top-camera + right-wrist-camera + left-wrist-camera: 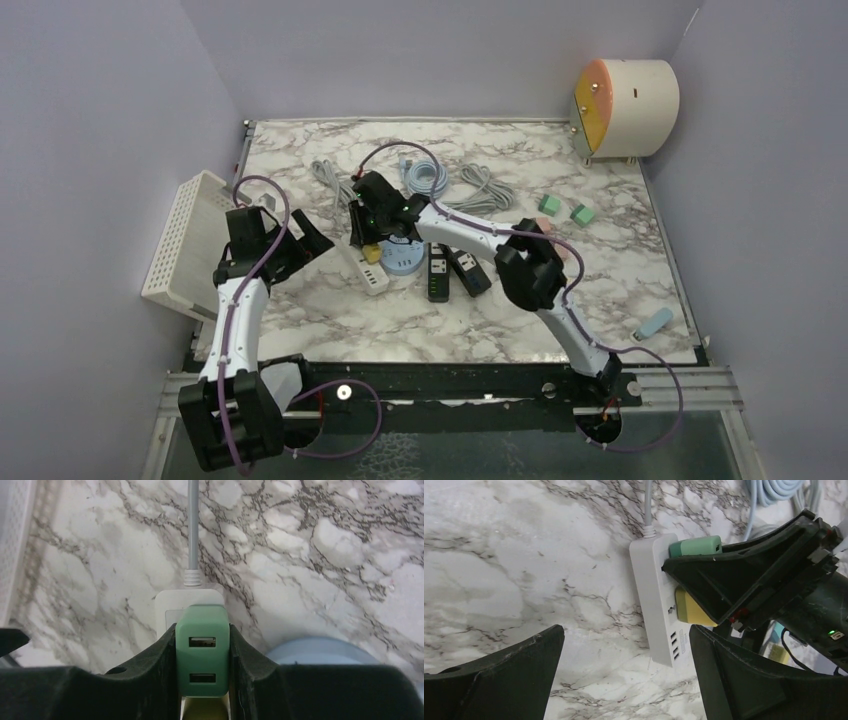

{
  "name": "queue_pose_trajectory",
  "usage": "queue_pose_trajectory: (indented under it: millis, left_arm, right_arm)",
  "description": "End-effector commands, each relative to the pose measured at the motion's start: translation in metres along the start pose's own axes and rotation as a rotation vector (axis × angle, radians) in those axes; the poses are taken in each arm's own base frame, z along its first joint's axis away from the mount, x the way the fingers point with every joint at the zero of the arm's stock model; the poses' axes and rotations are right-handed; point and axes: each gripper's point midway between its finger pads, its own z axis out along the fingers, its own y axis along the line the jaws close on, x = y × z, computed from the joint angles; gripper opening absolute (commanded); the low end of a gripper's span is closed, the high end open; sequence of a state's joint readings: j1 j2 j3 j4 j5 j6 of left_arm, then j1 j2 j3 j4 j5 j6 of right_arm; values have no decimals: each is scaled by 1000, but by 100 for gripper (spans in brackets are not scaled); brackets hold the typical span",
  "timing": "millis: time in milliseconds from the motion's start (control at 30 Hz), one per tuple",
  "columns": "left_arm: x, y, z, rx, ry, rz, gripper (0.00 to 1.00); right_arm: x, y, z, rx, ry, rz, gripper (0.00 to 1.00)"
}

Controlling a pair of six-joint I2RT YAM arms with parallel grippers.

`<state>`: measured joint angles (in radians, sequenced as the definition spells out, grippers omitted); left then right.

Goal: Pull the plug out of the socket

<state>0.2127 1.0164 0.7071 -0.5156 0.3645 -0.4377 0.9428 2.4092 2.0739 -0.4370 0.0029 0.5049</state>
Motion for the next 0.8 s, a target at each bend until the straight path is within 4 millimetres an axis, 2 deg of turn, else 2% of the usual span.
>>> queue_pose_trajectory:
  millis: [0,67,167,333,400,567,767]
  left_arm:
    - [-3,-31,0,192,-17,19,99]
    - [-1,-40,1,236,-14,28,99]
    - [5,-64,4,327,4,41,99]
    - [27,-106,12,399,40,105,99]
    - [36,-117,17,411,56,104,99]
    - [44,-132,28,418,55,101,99]
    - [49,-131,40,370,66,94,99]
  right_arm:
    - [-65,29,-63,-208,-172,80,1]
    - [-77,27,-81,-260,-200,105,1]
    - [-92,21,-103,-301,-240,129,1]
    - [-100,10,-121,-310,-272,169,1]
    - [-100,9,-125,-318,-275,181,1]
    - [-102,15,-137,-348,-278,186,1]
    - [-103,13,-147,-337,-295,194,1]
